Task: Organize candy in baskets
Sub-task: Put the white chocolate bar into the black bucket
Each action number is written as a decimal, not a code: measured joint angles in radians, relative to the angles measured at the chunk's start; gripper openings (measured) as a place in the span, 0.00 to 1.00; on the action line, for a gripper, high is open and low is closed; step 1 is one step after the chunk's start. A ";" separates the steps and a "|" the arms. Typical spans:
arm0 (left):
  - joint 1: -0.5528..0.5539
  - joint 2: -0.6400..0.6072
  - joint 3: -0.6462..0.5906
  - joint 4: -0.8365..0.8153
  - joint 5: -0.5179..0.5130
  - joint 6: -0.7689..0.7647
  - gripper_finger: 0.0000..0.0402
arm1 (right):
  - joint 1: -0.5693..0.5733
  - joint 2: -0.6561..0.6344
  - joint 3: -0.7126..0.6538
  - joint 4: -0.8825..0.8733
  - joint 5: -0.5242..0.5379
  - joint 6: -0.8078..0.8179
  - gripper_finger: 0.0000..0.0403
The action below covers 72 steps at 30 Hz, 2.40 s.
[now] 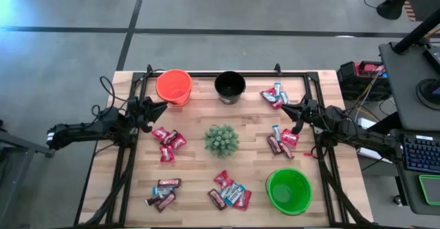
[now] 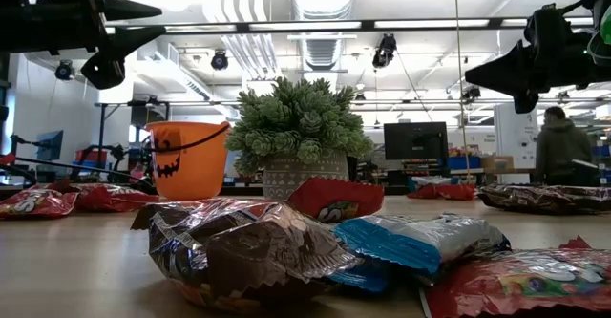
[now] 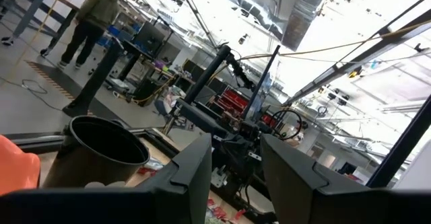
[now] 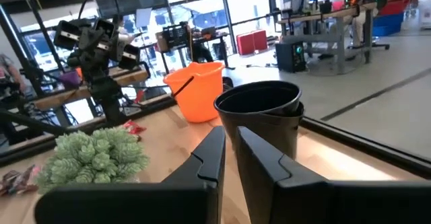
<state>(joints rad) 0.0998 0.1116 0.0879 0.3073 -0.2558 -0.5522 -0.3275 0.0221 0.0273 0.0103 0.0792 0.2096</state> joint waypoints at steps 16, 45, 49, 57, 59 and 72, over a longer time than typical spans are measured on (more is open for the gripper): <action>0.000 0.000 0.000 -0.001 0.000 0.000 0.28 | 0.000 0.000 0.000 0.002 0.000 -0.027 0.07; 0.000 0.000 0.000 -0.002 0.000 0.000 0.28 | 0.000 0.000 0.000 -0.006 0.000 -0.018 0.07; 0.000 0.000 0.000 -0.002 0.000 0.000 0.28 | 0.000 0.000 0.000 -0.005 0.000 0.023 0.07; 0.000 0.000 0.000 -0.002 0.000 0.000 0.28 | 0.000 0.000 0.000 0.011 0.003 0.001 0.07; 0.000 0.000 0.000 -0.002 0.001 0.000 0.28 | 0.000 0.000 0.000 0.010 0.025 0.023 0.07; 0.000 0.000 0.000 -0.002 0.001 0.000 0.28 | 0.000 0.007 0.000 0.021 0.070 0.078 0.07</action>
<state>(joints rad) 0.1000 0.1118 0.0879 0.3054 -0.2546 -0.5522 -0.3275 0.0292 0.0277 0.0310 0.1493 0.2878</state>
